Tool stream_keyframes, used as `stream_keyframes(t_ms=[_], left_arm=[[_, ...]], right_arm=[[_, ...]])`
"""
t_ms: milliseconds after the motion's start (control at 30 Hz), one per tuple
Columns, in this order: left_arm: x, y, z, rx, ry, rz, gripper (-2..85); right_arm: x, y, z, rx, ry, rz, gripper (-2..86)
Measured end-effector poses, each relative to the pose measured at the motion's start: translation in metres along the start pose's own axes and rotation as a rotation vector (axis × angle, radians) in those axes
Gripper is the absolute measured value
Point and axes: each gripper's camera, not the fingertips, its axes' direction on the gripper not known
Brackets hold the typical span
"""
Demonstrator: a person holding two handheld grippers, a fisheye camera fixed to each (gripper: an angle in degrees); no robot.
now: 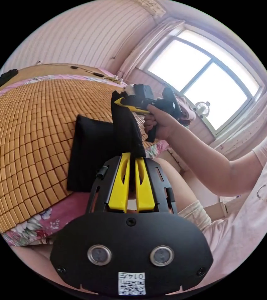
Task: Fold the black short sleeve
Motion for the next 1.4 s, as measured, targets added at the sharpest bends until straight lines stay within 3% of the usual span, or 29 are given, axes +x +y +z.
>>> stream_keyframes(t_ms=[167,400,533,733,900,1100,1200,1300,1400], left_arm=[[-0.048,0.016,-0.006,-0.035,-0.137,-0.143,0.9],[-0.08,0.021,-0.014,-0.083,-0.159,-0.234,1.0],[-0.096,0.027,-0.022,-0.14,-0.17,-0.286,-0.7],[-0.099,0.024,-0.042,-0.108,-0.214,-0.298,-0.8],[-0.081,-0.002,-0.044,-0.04,-0.245,-0.163,1.1],[-0.072,-0.014,0.009,-0.205,-0.328,-0.082,0.9],[-0.071,-0.011,0.007,-0.192,-0.318,-0.059,0.0],[-0.072,-0.012,0.003,-0.211,-0.285,-0.096,-0.1],[-0.073,-0.01,-0.004,-0.214,-0.246,-0.122,1.3]], right_arm=[[-0.039,-0.027,0.065,-0.106,0.183,0.012,3.4],[-0.077,-0.049,0.05,-0.047,0.048,-0.122,3.7],[-0.088,-0.069,0.046,-0.107,0.152,-0.207,2.1],[-0.134,-0.087,0.091,-0.329,0.254,-0.396,0.4],[-0.167,-0.088,0.125,-0.346,0.45,-0.474,-0.1],[-0.172,-0.113,0.115,-0.347,0.405,-0.426,-0.1],[-0.172,-0.125,0.1,-0.281,0.473,-0.453,0.1],[-0.165,-0.14,0.096,-0.341,0.425,-0.456,1.1],[-0.172,-0.146,0.091,-0.351,0.305,-0.576,8.4]])
